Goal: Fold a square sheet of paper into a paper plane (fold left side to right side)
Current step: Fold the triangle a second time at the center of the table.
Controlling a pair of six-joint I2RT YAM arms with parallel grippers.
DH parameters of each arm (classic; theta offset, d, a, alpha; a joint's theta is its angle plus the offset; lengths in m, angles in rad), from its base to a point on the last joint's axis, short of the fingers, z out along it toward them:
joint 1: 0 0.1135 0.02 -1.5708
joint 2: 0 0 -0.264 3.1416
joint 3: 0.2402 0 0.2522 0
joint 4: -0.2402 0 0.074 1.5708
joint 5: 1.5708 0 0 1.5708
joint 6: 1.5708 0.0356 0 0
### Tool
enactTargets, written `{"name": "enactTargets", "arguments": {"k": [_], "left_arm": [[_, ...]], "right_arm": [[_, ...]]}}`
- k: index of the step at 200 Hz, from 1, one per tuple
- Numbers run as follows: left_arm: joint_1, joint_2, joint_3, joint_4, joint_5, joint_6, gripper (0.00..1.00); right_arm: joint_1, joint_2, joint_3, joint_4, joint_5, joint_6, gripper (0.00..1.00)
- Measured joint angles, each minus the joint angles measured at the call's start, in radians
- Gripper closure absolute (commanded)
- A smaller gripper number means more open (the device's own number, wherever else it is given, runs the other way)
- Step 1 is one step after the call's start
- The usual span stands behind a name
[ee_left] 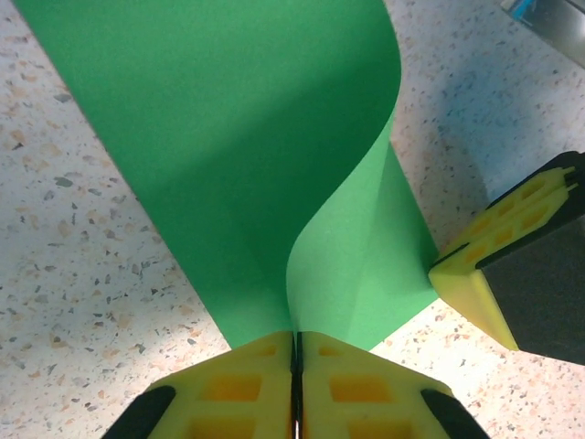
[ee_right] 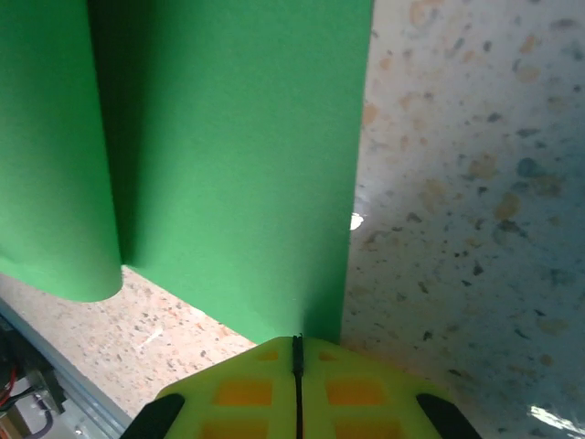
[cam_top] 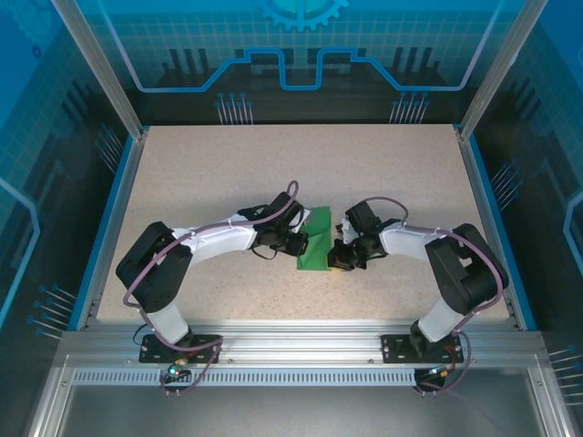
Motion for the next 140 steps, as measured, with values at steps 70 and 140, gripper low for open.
{"name": "enactTargets", "arguments": {"k": [70, 140], "left_arm": [[0.002, 0.050, 0.053, -0.026, 0.000, 0.027, 0.90], [0.023, 0.108, 0.078, -0.037, -0.008, 0.045, 0.90]], "right_arm": [[0.012, 0.033, 0.047, -0.046, 0.025, -0.017, 0.92], [0.018, 0.037, 0.063, -0.073, 0.044, -0.042, 0.93]]}}
